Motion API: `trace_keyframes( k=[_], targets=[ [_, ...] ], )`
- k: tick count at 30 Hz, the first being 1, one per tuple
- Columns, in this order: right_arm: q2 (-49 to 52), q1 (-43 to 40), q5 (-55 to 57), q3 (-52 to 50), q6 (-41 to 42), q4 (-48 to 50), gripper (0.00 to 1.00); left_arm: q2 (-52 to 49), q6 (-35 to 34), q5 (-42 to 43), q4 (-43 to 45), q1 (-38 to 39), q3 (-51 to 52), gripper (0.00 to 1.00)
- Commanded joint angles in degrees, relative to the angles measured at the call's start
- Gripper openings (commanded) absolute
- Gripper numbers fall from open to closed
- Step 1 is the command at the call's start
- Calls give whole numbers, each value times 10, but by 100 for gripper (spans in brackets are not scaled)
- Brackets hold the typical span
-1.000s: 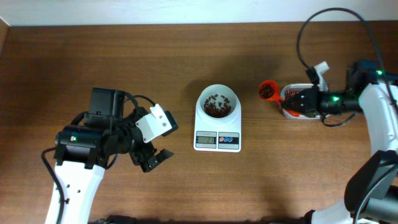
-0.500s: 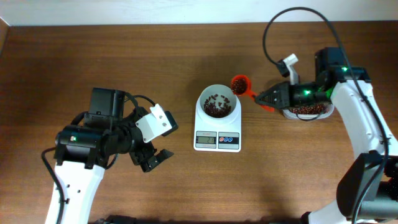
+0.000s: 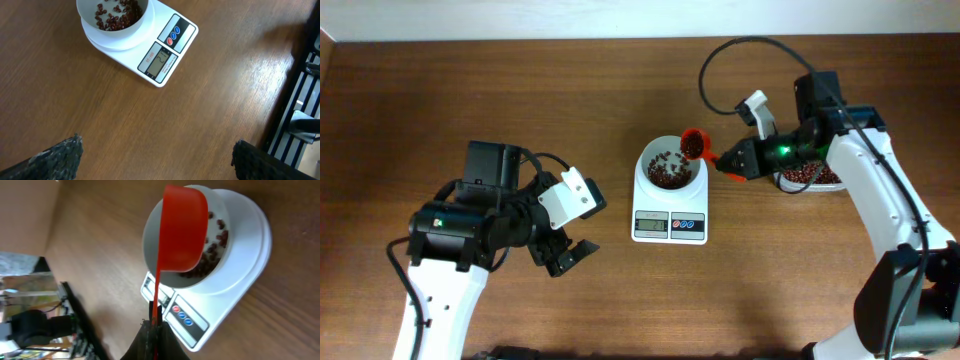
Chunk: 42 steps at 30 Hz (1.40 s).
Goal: Scoop and weigh 50g on scale
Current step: 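Carry the filled scoop with the right gripper over the white bowl, then tilt the scoop with the right gripper, pouring beans gradually into the bowl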
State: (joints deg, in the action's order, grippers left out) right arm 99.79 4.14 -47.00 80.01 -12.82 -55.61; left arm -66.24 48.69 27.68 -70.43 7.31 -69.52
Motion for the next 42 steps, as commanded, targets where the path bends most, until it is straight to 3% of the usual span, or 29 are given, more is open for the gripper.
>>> trace_keyframes(
  k=[1, 5, 17, 20, 23, 25, 28, 30, 33, 36, 39, 42],
  targets=[
    [-14, 17, 29, -3, -38, 13, 4, -3, 11, 10, 1, -3, 2, 99],
    [-13, 31, 30, -3, -82, 13, 4, -3, 11, 10, 1, -3, 2, 99],
    [-10, 35, 59, -3, -58, 24, 4, -3, 11, 10, 1, -3, 2, 99],
    [-10, 42, 8, -3, -123, 10, 4, -3, 11, 10, 1, -3, 2, 99],
    [-10, 45, 57, -3, -69, 18, 4, -3, 11, 10, 1, -3, 2, 99],
    [-10, 46, 35, -3, -106, 10, 4, -3, 11, 10, 1, -3, 2, 99],
    [-10, 46, 78, -3, -56, 23, 4, -3, 11, 10, 1, -3, 2, 99],
    [-10, 47, 37, -3, -97, 17, 4, -3, 11, 10, 1, -3, 2, 99],
    [-9, 48, 78, -3, -43, 33, 4, -3, 11, 10, 1, -3, 2, 99],
    [-9, 49, 5, -3, -120, 21, 4, -3, 11, 10, 1, -3, 2, 99],
    [-8, 49, 84, -3, -34, 41, 4, -3, 11, 10, 1, -3, 2, 99],
    [-7, 49, 83, -3, -62, 40, 4, -3, 11, 10, 1, -3, 2, 99]
  ],
)
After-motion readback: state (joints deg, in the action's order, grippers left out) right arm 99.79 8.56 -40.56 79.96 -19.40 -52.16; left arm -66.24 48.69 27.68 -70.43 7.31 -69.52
